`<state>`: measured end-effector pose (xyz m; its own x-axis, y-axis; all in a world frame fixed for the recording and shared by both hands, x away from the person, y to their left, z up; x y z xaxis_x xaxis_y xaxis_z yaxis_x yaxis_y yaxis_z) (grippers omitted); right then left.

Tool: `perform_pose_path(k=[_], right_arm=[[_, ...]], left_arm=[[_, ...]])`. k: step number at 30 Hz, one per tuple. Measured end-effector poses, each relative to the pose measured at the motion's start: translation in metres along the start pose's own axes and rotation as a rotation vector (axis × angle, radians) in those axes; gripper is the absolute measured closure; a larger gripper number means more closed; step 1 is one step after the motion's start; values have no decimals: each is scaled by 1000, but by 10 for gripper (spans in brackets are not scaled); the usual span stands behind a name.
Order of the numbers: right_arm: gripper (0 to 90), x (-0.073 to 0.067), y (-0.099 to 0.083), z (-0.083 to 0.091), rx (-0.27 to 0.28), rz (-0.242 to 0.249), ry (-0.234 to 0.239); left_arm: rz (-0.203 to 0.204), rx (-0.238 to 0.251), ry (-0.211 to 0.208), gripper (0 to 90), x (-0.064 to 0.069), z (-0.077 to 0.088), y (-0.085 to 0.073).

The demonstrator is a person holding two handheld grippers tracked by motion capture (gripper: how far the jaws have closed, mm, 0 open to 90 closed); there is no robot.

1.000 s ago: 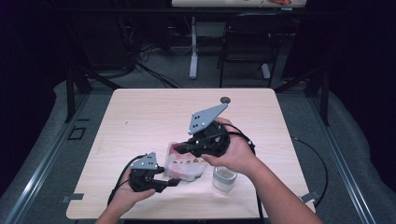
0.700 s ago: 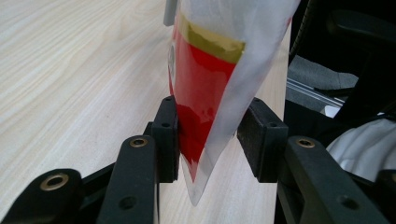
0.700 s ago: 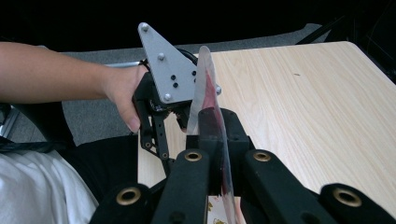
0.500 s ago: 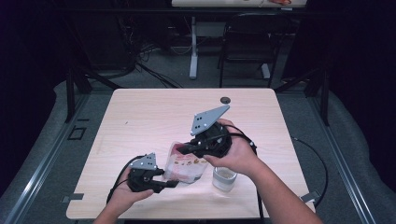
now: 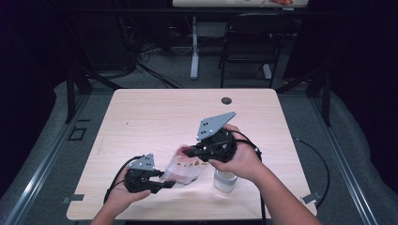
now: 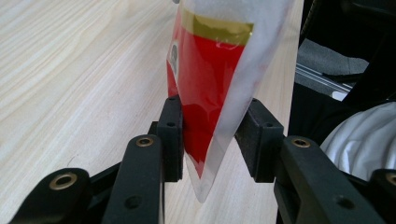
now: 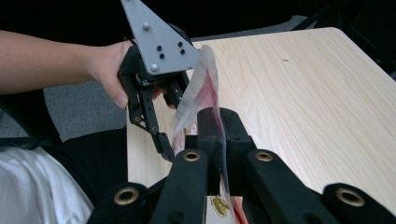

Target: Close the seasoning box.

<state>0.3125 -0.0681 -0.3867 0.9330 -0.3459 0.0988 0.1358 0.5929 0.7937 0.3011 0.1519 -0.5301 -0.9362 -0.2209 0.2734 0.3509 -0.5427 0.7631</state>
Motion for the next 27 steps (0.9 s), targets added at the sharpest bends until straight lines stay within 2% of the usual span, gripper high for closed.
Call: perform_pose_path(k=[10, 14, 18, 23, 27], right_arm=[[875, 0, -19, 3, 10, -37, -25], [873, 2, -28, 5, 31, -65, -26], [871, 3, -37, 3, 46, -85, -32], [869, 3, -44, -1, 43, -82, -72], [869, 3, -50, 0, 59, -90, -67]], left_arm=[[15, -40, -22, 652, 1, 3, -3], [19, -44, -26, 656, 2, 2, -3], [23, -65, -19, 661, 1, 2, -5], [33, -74, -4, 670, 0, 6, -6], [27, -95, 8, 680, 1, 11, -4]])
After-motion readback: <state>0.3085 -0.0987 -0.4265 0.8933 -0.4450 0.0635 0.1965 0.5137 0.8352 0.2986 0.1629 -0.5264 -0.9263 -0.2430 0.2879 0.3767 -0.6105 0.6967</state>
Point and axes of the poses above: each handheld gripper's, and its own axes: z roughly backward along the jaws, y roughly out of its top, x roughly to its right, the point moved 3 cm from there along -z, roughly forward along the jaws, and after that the axes turned 7 degrees about -y, right-handed, at the moved point
